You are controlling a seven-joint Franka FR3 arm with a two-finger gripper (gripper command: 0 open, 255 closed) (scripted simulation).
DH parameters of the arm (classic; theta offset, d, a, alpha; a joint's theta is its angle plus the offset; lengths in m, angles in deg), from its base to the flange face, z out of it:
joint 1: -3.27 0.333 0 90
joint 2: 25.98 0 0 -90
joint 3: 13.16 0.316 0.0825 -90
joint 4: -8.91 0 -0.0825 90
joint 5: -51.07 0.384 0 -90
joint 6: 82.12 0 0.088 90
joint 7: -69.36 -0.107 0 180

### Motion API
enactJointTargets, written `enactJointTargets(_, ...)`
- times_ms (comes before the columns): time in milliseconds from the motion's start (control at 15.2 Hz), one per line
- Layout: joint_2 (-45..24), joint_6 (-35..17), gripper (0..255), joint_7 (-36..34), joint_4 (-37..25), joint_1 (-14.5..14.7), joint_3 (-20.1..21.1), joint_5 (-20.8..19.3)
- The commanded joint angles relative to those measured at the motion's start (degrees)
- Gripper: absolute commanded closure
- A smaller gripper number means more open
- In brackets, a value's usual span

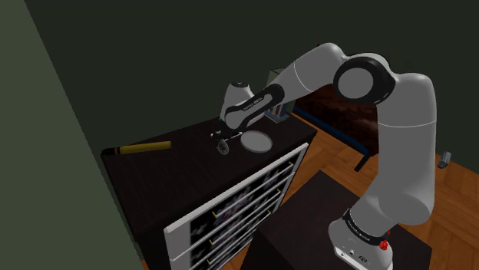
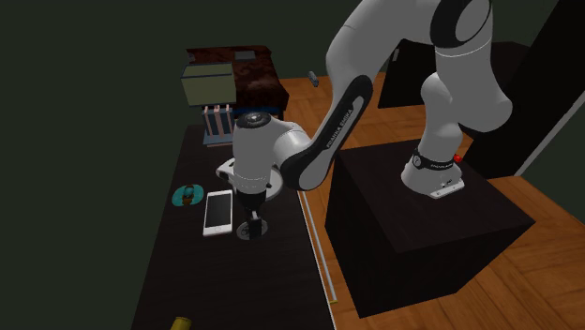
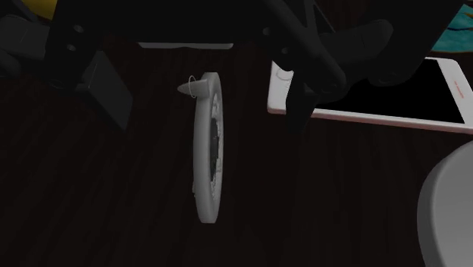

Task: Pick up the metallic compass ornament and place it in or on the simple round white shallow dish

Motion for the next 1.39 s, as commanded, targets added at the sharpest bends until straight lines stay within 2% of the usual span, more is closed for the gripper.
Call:
enactJointTargets(0, -0.31, -0.24, 0, -0.06, -0.09, 0.05, -0.01, -0.02)
enactJointTargets(330, -0.3, -0.23, 0, -0.06, -0.09, 0.05, -0.01, -0.02)
enactJointTargets(396, -0.3, -0.23, 255, -0.06, -0.09, 0.05, -0.01, -0.02)
enactJointTargets(990, -0.31, -0.24, 255, -0.06, -0.1, 0.05, -0.01, -0.02)
enactJointTargets(1320, 2.58, 2.52, 255, -0.02, 0.04, -0.02, 0.08, 0.08)
